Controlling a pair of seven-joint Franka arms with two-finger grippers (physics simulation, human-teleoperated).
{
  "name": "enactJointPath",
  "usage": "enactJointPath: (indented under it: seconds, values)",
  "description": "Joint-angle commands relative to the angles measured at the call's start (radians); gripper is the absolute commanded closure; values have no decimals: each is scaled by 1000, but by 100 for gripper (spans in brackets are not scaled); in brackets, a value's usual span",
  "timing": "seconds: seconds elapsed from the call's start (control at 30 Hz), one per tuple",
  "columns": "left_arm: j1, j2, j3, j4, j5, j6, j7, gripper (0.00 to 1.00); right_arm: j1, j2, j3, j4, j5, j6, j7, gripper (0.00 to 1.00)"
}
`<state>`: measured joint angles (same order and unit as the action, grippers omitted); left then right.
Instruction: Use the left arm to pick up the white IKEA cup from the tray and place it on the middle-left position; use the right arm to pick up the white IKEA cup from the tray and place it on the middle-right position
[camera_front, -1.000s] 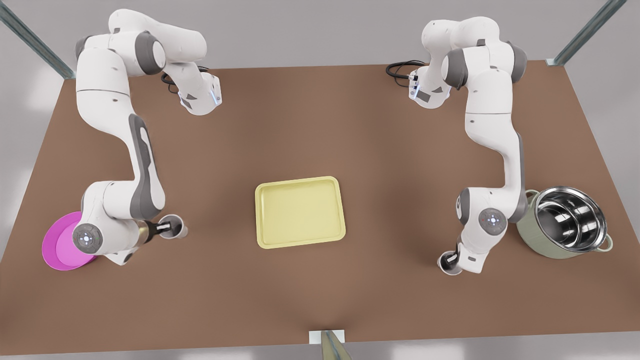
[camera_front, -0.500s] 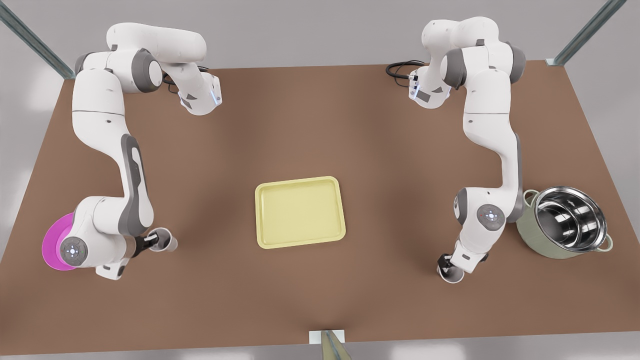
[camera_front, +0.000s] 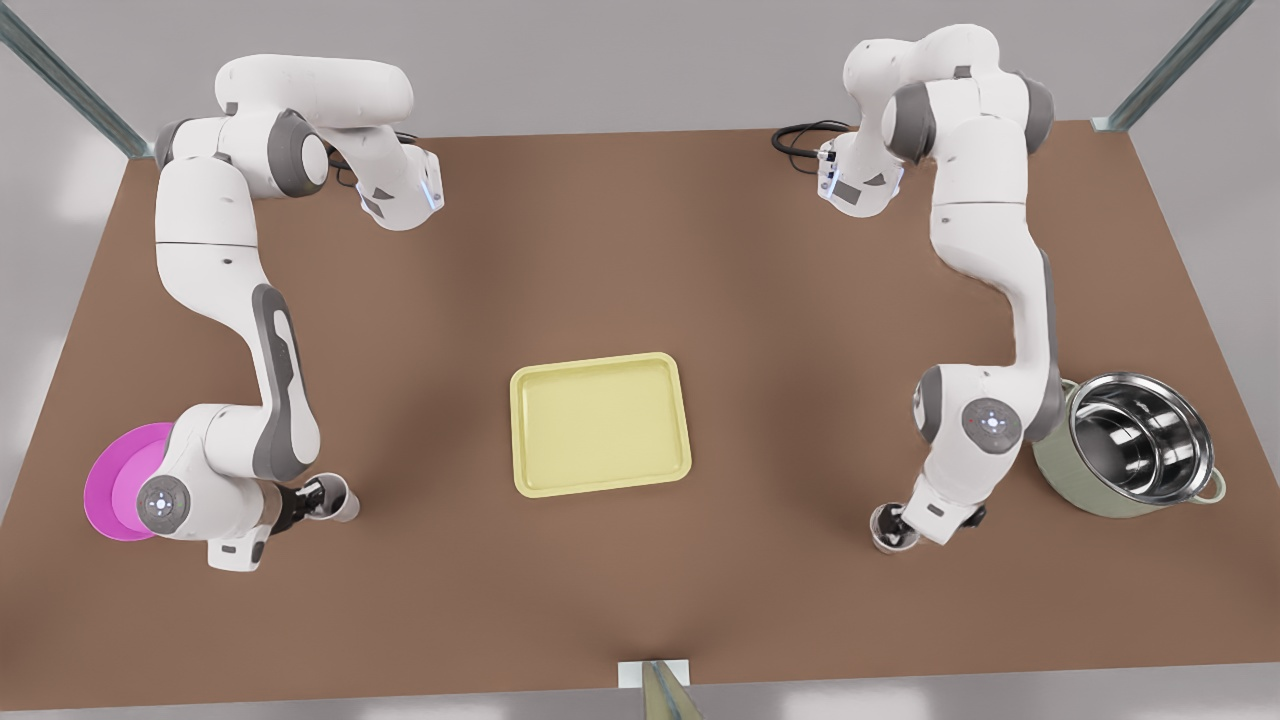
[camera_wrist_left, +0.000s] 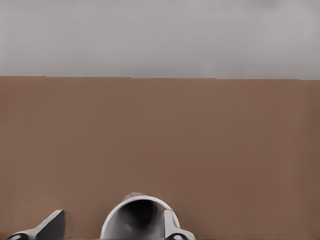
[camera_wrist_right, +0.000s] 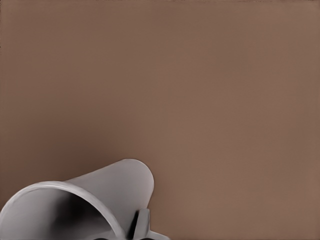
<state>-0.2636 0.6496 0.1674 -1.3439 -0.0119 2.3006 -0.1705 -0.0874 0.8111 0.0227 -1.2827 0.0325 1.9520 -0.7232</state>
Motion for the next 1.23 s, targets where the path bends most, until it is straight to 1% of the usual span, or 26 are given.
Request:
enactJointPath:
  seconds: [0.0, 0.03, 0.1, 0.17, 0.2, 0.23, 0.27, 0.3, 0.37, 0.43, 0.47, 0.67, 0.7, 0.8, 0.87, 0.9, 0.93, 0.97, 1.0, 1.03, 1.07, 1.2]
  values:
    - [-11, -183, -2, 42, 3, -604, 83, 0, 0, -1, 0, 0, -3, 21, -111, 84]
    - [-19, -251, -3, 45, 3, -719, 85, 0, 1, 0, 0, 0, -3, 22, -111, 83]
    - [-26, -347, 3, 49, 4, -797, 144, 0, 1, 13, 0, 2, -3, 24, -111, 83]
    - [-9, -399, 14, -60, -6, -728, 241, 0, 1, 17, 2, 0, -3, 53, -113, 83]
    - [9, -485, 14, -228, -20, -597, 313, 0, 1, 23, 2, 0, -3, 54, -113, 83]
    - [9, -505, 14, -294, -28, -517, 307, 0, 1, 23, 2, 0, -3, 54, -113, 83]
    - [26, -498, 14, -287, -37, -517, 316, 0, 1, 23, 2, 0, -3, 54, -113, 76]
    - [34, -485, 15, -276, -82, -518, 310, 0, 1, 23, 2, 0, -2, 54, -113, 71]
    - [32, -476, 15, -267, -83, -529, 305, 0, 3, 23, 2, 0, -2, 54, -113, 65]
    - [20, -475, 4, -258, -71, -533, 249, 0, 3, 23, 2, 0, 17, 54, -111, 57]
    - [9, -470, 4, -228, -68, -572, 243, 0, 1, 23, 2, 0, 18, 54, -111, 55]
    - [1, -462, 8, -187, -69, -573, 212, 0, 1, 16, 2, 0, 21, 39, -111, 40]
    - [0, -461, 8, -189, -68, -573, 212, 0, 3, -3, 3, 0, 21, 34, -108, 40]
    - [3, -458, 8, -173, -68, -573, 213, 0, 6, -49, 22, 2, 26, -61, -99, 39]
    - [-2, -449, 8, -172, -68, -573, 212, 0, 3, -116, 34, 2, 41, -171, -81, 33]
    - [-2, -449, 8, -172, -66, -573, 212, 0, 6, -193, 40, 3, 66, -277, -64, 26]
    - [-2, -449, 8, -172, -66, -572, 212, 0, 9, -299, 42, 33, 66, -407, 13, 7]
    - [-2, -449, 8, -172, -66, -570, 210, 0, 9, -349, 46, 57, 66, -446, 63, 0]
    - [-2, -449, 8, -172, -66, -570, 210, 0, 8, -375, 56, 60, 67, -495, 209, 0]
    - [-2, -449, 8, -172, -66, -572, 210, 0, 15, -386, 72, 62, 49, -492, 280, 0]
    - [-2, -449, 8, -172, -66, -570, 210, 0, 41, -414, 55, 65, -66, -495, 275, 0]
    - [-2, -449, 8, -172, -65, -570, 210, 0, 29, -418, 54, 63, -77, -496, 278, 0]
